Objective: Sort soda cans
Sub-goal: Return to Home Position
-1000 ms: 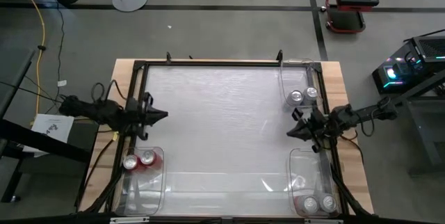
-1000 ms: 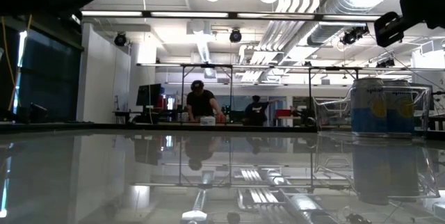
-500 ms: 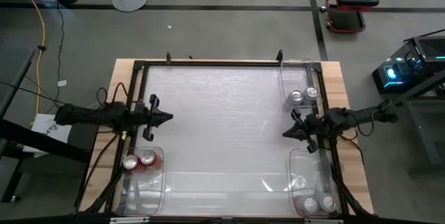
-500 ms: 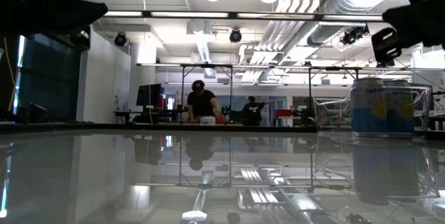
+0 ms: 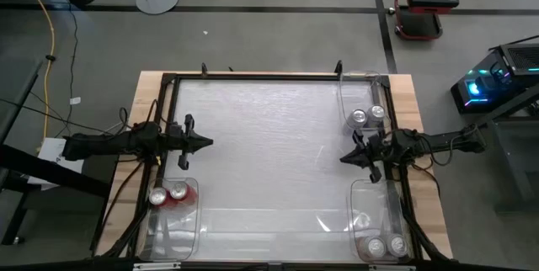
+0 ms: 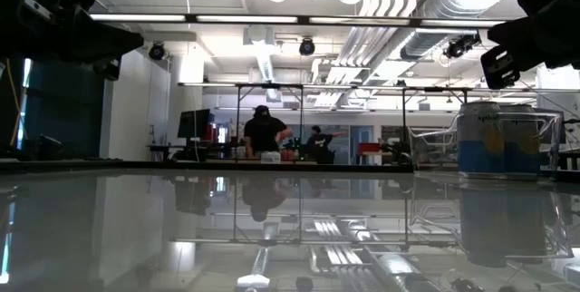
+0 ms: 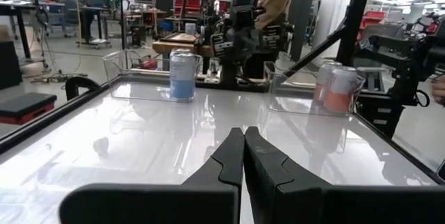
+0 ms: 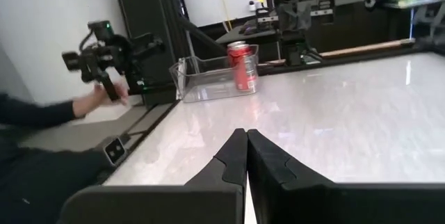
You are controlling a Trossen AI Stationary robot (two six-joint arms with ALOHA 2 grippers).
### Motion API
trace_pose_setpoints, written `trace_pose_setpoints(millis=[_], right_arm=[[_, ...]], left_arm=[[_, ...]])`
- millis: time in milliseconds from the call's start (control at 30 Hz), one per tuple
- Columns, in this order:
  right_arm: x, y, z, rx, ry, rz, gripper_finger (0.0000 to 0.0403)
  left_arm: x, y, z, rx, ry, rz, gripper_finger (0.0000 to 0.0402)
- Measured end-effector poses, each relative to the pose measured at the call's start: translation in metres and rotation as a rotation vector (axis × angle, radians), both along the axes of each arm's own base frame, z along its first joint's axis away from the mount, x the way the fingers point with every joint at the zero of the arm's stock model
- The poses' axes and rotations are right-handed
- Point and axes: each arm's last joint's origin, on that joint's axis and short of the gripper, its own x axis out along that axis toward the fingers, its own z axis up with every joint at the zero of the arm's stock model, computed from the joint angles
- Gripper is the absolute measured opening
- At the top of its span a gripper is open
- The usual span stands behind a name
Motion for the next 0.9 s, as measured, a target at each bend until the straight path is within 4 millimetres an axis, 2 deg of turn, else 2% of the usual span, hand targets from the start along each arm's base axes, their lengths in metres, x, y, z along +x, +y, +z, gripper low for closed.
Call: trace_pose_setpoints(millis=[233, 900], right_arm=[[0.0000, -0.0001, 0.0000, 0.090, 0.022, -0.005, 0.0000], [-0.0045, 0.0054, 0.0057, 0.103, -0.043, 0.063, 0.0000]], left_arm=[[0.0000, 0.0000, 0.0000, 0.001, 0.000, 0.000, 0.0000], [-0.0007, -0.0026, 0.0024, 0.001, -0.025, -0.024, 0.0000]])
